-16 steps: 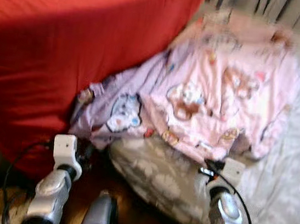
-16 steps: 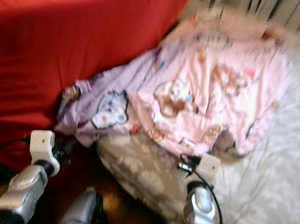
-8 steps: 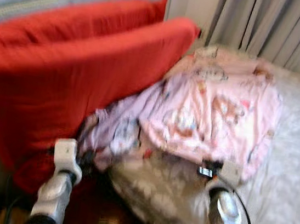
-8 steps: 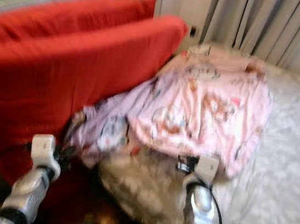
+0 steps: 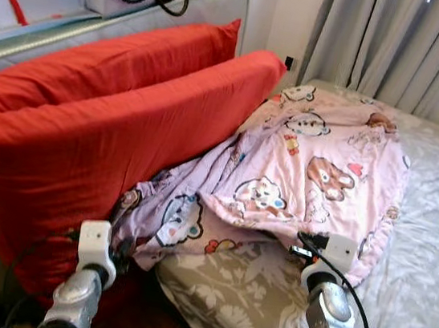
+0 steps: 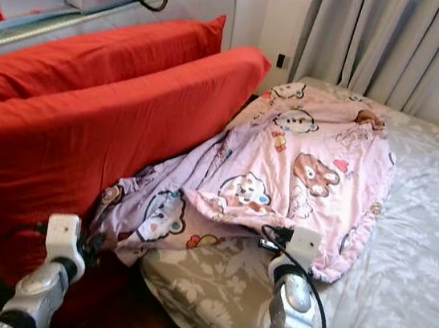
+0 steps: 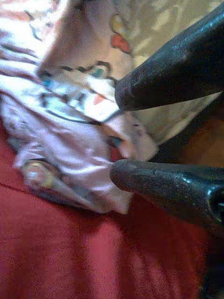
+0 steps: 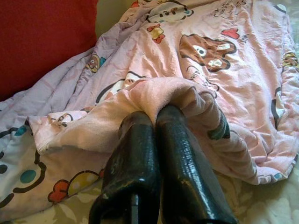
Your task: Clean up the room
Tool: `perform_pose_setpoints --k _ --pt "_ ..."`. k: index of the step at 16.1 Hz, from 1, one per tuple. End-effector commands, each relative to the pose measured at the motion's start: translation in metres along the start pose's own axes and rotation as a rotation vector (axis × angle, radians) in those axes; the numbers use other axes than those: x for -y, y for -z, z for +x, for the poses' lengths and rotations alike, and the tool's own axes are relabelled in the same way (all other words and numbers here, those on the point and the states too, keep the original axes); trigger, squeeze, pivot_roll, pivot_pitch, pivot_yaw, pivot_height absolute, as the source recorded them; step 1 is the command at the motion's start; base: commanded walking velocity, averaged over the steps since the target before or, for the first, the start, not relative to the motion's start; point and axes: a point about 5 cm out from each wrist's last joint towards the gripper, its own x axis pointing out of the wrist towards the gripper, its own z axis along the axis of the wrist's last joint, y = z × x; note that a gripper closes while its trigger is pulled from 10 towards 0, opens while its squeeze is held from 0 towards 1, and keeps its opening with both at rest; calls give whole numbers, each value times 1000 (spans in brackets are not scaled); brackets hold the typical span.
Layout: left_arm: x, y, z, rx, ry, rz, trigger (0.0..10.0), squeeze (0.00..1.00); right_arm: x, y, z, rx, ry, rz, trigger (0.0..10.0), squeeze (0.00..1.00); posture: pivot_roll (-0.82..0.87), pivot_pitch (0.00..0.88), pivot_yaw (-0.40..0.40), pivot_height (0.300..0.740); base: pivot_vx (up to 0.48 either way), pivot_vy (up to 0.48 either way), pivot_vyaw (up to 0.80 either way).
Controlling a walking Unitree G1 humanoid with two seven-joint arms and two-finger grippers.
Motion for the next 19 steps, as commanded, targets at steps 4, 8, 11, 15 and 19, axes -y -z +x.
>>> perform_pose_setpoints --k 4,8,11,15,19 --pt "-13 33 -13 -169 -68 -27 10000 0 2 3 -3 -2 0 -14 10000 0 69 0 -13 740 0 0 0" --pt "-24 53 -26 -264 -114 -30 10000 0 1 5 -3 -7 -6 -25 10000 0 59 0 -12 740 0 0 0" --pt "-34 73 -41 -336 -157 -37 10000 0 2 5 -4 -8 -7 -33 10000 0 61 0 -14 740 0 0 0" --pt "-34 94 -57 -416 -144 -17 10000 0 1 8 -5 -14 -5 -32 10000 0 58 0 -12 740 0 0 0" --pt "-33 101 -62 -439 -139 -15 10000 0 2 7 -5 -11 2 -34 10000 0 58 0 -10 740 0 0 0"
